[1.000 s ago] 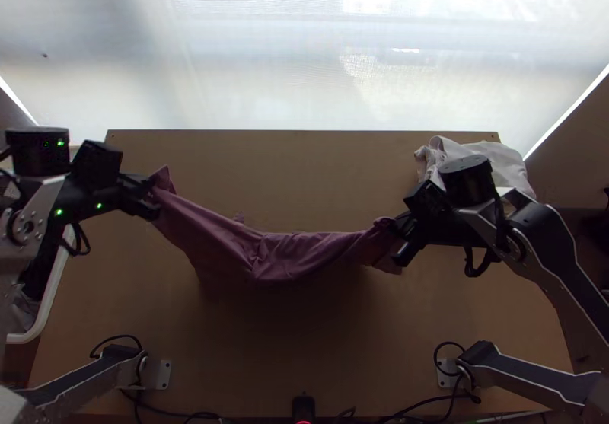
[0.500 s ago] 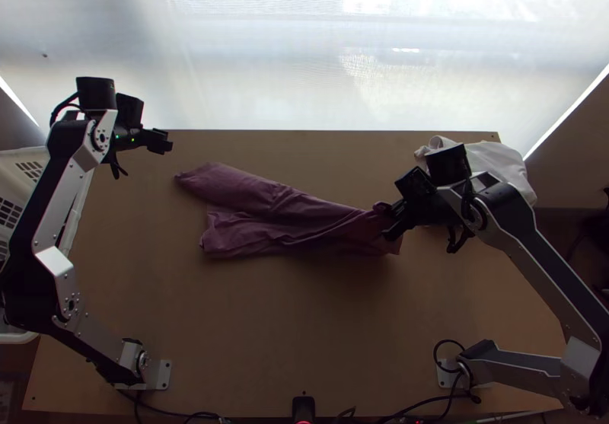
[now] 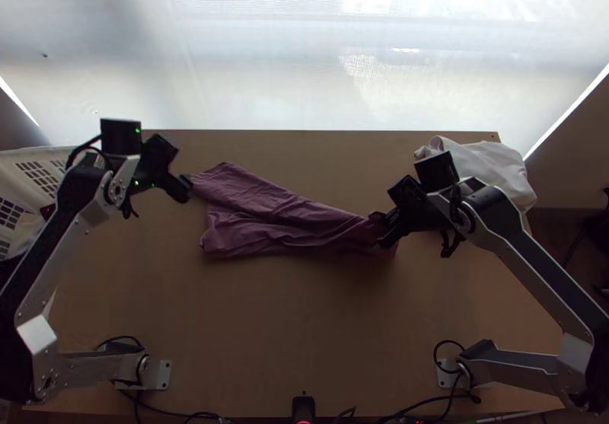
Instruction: Fold the t-shirt
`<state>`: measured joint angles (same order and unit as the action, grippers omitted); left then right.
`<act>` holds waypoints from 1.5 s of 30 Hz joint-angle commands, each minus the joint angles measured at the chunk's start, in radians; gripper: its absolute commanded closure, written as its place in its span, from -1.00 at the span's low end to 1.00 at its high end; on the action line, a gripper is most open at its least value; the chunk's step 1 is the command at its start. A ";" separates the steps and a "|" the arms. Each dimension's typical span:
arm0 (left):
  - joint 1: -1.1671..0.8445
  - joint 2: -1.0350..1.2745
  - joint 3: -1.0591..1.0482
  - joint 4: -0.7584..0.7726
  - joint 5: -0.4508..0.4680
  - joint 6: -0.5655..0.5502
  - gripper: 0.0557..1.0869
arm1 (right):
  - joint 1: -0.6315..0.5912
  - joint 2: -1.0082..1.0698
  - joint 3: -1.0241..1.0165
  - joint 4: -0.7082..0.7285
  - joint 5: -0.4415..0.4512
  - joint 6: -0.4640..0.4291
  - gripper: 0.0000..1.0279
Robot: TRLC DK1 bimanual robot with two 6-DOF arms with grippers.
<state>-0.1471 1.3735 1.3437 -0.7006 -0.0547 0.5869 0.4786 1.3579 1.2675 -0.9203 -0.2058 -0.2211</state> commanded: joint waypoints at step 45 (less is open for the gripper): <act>-0.384 -0.085 -0.722 0.570 -0.120 0.407 -0.41 | 0.083 -0.029 -0.076 0.009 -0.001 0.046 0.95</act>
<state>-0.5346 1.2621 0.6312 -0.1719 -0.1703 0.9848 0.5610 1.3384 1.2030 -0.9112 -0.2062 -0.1722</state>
